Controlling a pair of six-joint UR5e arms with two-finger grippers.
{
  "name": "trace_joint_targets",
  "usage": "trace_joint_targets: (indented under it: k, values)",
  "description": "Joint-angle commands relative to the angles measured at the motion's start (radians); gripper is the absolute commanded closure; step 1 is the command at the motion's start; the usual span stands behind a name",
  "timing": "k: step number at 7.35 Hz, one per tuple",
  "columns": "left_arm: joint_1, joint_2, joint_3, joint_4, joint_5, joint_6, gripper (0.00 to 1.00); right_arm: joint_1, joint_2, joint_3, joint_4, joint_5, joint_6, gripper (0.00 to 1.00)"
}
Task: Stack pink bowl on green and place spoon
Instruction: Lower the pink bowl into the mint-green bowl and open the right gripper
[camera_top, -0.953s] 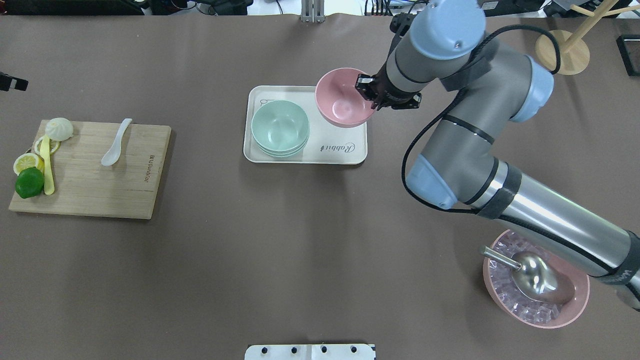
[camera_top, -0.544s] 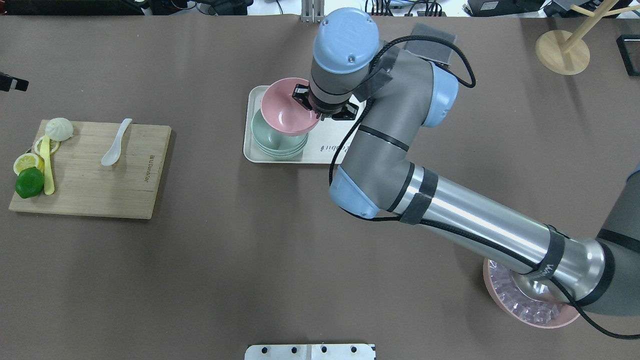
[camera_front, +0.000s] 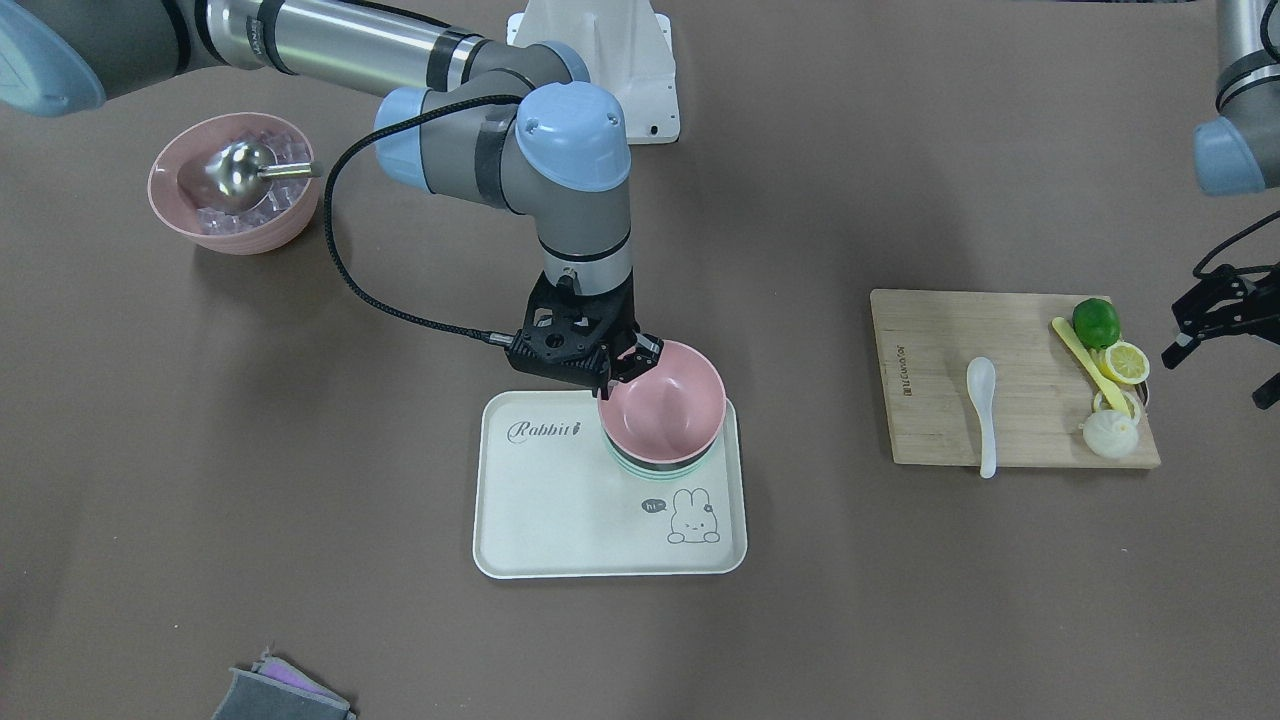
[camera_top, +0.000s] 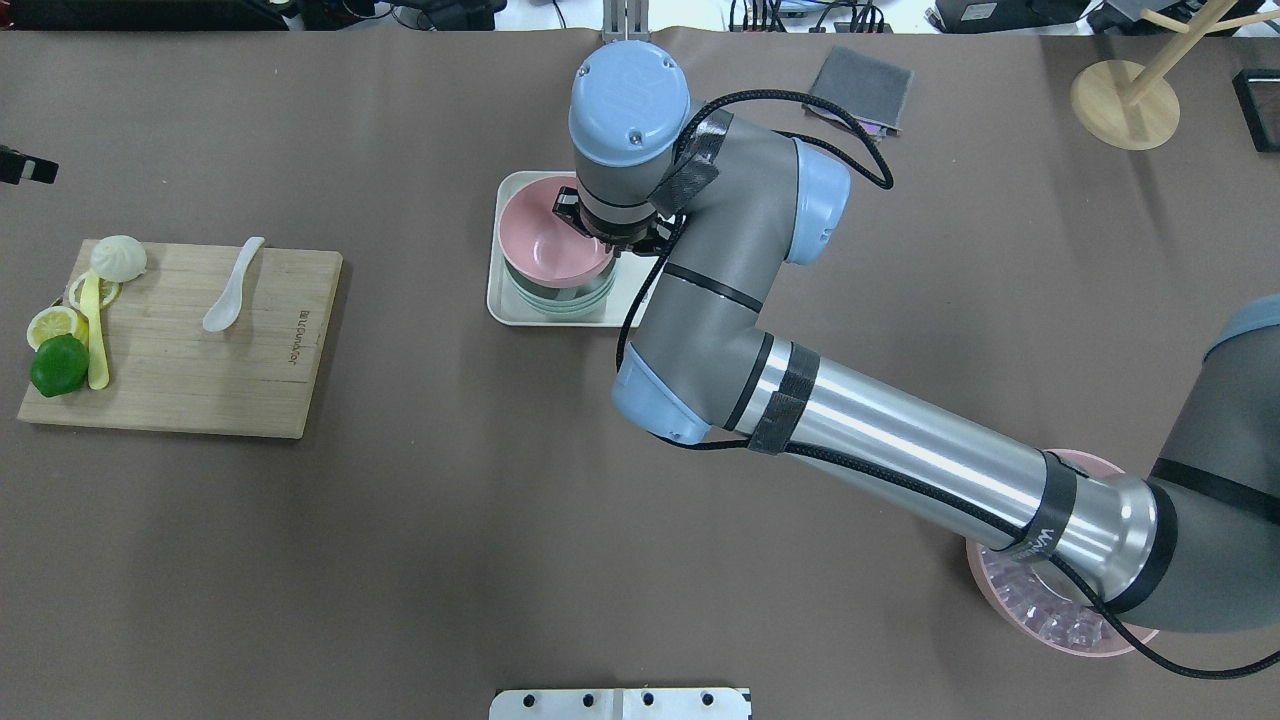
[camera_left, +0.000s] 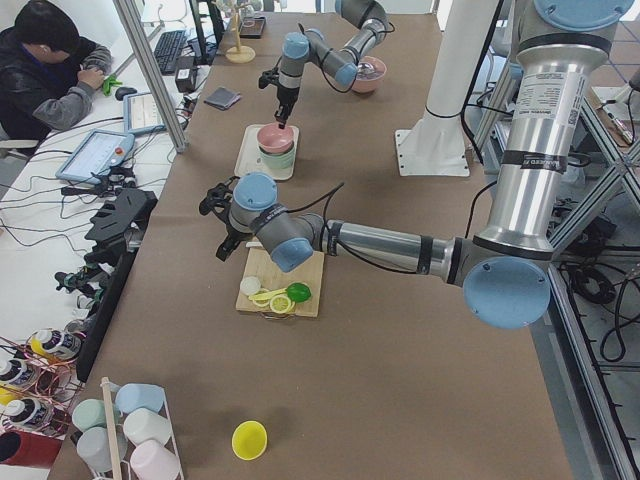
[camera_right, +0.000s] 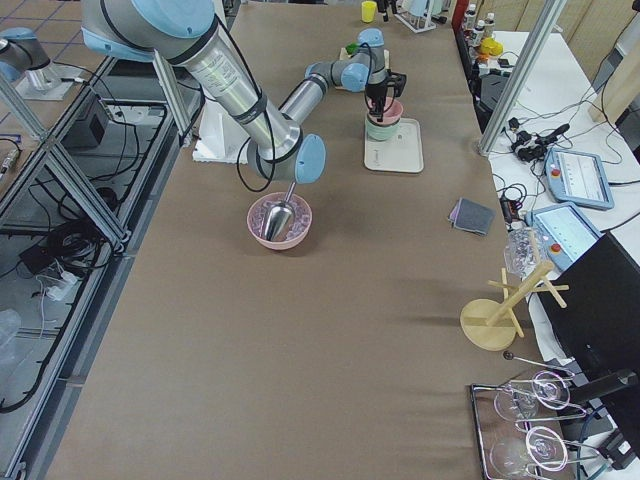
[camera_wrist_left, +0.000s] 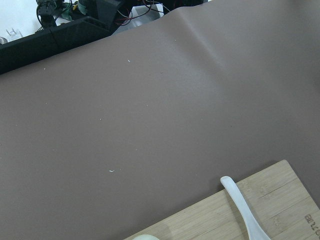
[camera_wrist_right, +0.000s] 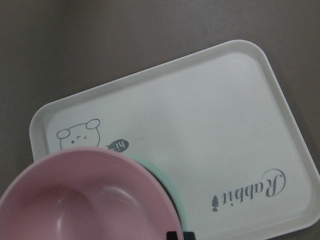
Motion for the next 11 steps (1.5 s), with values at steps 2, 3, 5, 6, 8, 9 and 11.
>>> trace_joint_targets:
  k: [2, 3, 5, 6, 8, 9, 11]
  values:
    - [0.000, 0.000, -0.002, 0.000, -0.002, 0.000, 0.02, -0.005, 0.001, -0.047, 0.058, -0.004, 0.000, 1.00]
    - [0.000, 0.000, 0.000, 0.000, -0.002, 0.000, 0.02, -0.012, 0.001, -0.051, 0.058, -0.004, 0.000, 1.00]
    - [0.000, 0.000, 0.000, 0.000, 0.000, 0.000, 0.02, -0.018, -0.002, -0.058, 0.060, -0.005, -0.001, 1.00]
    - [0.000, 0.000, 0.000, 0.000, 0.000, 0.000, 0.02, -0.021, -0.006, -0.058, 0.060, -0.005, -0.001, 1.00]
    - [0.000, 0.000, 0.000, 0.000, 0.000, 0.000, 0.02, -0.023, -0.006, -0.058, 0.061, -0.013, -0.001, 1.00]
    - [0.000, 0.000, 0.000, 0.000, 0.000, 0.000, 0.02, -0.020, -0.003, -0.052, 0.063, -0.011, -0.009, 0.69]
    - [0.000, 0.002, 0.002, 0.001, 0.001, 0.000, 0.02, -0.005, -0.001, -0.035, 0.061, -0.007, -0.050, 0.01]
